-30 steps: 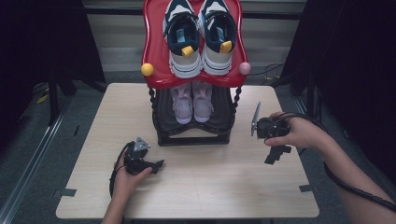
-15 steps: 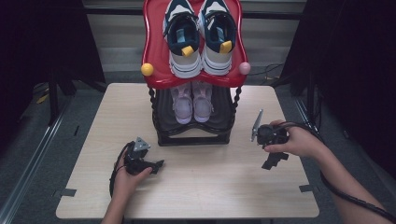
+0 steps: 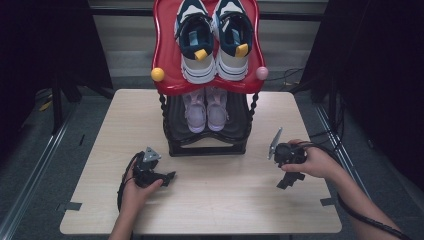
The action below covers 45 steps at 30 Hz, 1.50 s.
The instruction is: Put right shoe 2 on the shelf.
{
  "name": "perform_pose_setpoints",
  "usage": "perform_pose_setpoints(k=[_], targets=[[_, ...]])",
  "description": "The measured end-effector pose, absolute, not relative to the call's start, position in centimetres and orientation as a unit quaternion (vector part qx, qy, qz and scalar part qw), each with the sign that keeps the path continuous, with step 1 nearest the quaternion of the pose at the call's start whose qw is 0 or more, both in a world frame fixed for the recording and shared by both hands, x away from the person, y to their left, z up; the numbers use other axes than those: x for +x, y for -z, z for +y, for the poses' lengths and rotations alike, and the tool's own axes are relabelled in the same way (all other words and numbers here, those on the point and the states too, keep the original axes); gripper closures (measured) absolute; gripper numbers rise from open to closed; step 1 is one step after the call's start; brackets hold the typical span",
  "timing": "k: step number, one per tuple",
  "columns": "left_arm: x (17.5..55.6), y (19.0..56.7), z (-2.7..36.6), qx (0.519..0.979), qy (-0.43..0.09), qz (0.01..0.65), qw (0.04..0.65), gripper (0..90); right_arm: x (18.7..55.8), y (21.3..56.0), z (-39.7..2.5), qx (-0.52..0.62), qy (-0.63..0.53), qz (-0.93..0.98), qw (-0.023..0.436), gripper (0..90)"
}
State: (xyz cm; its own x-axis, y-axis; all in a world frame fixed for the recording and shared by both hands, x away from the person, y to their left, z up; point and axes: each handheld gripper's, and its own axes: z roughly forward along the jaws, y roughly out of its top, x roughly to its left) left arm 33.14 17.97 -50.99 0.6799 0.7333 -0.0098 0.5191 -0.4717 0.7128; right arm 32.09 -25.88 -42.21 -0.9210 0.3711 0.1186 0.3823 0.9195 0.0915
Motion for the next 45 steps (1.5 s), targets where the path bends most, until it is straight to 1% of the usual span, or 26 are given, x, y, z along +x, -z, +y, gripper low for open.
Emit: perform_pose_setpoints(k=[3, 9, 16, 17, 21, 24, 27, 29, 37, 42, 45], targets=[[33.1, 51.0, 18.0, 0.845, -0.151, 0.371, 0.356, 8.3, 31.9, 42.9, -25.9, -0.211, 0.064, -0.974, 0.053, 21.2], [33.1, 51.0, 18.0, 0.845, -0.151, 0.370, 0.356, 8.3, 32.0, 44.3, -26.3, -0.215, 0.075, -0.973, 0.042, 21.2], [33.1, 51.0, 18.0, 0.845, -0.150, 0.372, 0.355, 8.3, 31.8, 45.7, -26.4, -0.234, 0.097, -0.966, 0.042, 21.1], [33.1, 51.0, 18.0, 0.844, -0.150, 0.370, 0.357, 8.3, 31.8, 45.8, -26.4, -0.233, 0.104, -0.966, 0.049, 21.0], [33.1, 51.0, 18.0, 0.845, -0.150, 0.370, 0.357, 8.3, 31.7, 46.4, -26.4, -0.239, 0.111, -0.964, 0.036, 20.9], [33.1, 51.0, 18.0, 0.844, -0.149, 0.371, 0.357, 8.3, 31.5, 46.8, -26.3, -0.243, 0.130, -0.960, 0.039, 20.3], [33.1, 51.0, 18.0, 0.845, -0.150, 0.370, 0.357, 8.3, 31.5, 47.3, -26.4, -0.241, 0.141, -0.960, 0.026, 20.0], [33.1, 51.0, 18.0, 0.845, -0.150, 0.370, 0.357, 8.3, 31.4, 47.5, -26.4, -0.249, 0.146, -0.957, 0.024, 19.8], [33.1, 51.0, 18.0, 0.845, -0.150, 0.372, 0.355, 8.3, 31.2, 47.9, -27.0, -0.246, 0.185, -0.951, 0.012, 16.2], [33.1, 51.0, 18.0, 0.844, -0.147, 0.374, 0.355, 8.3, 30.7, 48.3, -27.4, -0.243, 0.206, -0.948, -0.010, 14.4], [33.1, 51.0, 18.0, 0.844, -0.150, 0.371, 0.356, 8.3, 30.4, 48.4, -27.7, -0.255, 0.222, -0.941, -0.014, 14.4]])
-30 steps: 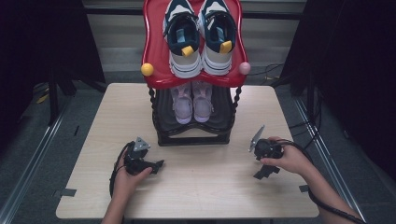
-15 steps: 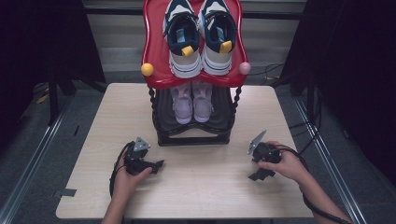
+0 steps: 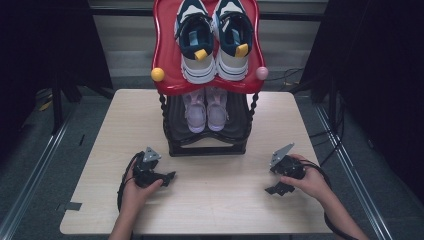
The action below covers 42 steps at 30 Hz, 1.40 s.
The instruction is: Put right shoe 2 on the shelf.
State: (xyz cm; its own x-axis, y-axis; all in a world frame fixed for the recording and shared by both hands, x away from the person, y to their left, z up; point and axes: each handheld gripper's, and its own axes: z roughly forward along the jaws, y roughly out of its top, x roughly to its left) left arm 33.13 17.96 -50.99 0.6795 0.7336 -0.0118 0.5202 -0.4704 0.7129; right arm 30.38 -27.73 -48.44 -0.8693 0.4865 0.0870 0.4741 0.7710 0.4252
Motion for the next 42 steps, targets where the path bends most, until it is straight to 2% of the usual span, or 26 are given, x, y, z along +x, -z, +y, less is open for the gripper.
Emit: perform_pose_setpoints(k=[17, 30, 42], targets=[[33.1, 51.0, 18.0, 0.844, -0.149, 0.372, 0.356, 8.3, 28.8, 50.0, -29.1, 0.282, -0.321, 0.901, 0.081, 13.3], [33.1, 51.0, 18.0, 0.843, -0.149, 0.374, 0.356, 8.3, 27.8, 51.1, -29.7, 0.307, -0.378, 0.866, 0.112, 13.1], [33.0, 51.0, 18.0, 0.843, -0.150, 0.375, 0.356, 8.3, 27.7, 51.2, -29.5, 0.312, -0.375, 0.864, 0.120, 12.3]])
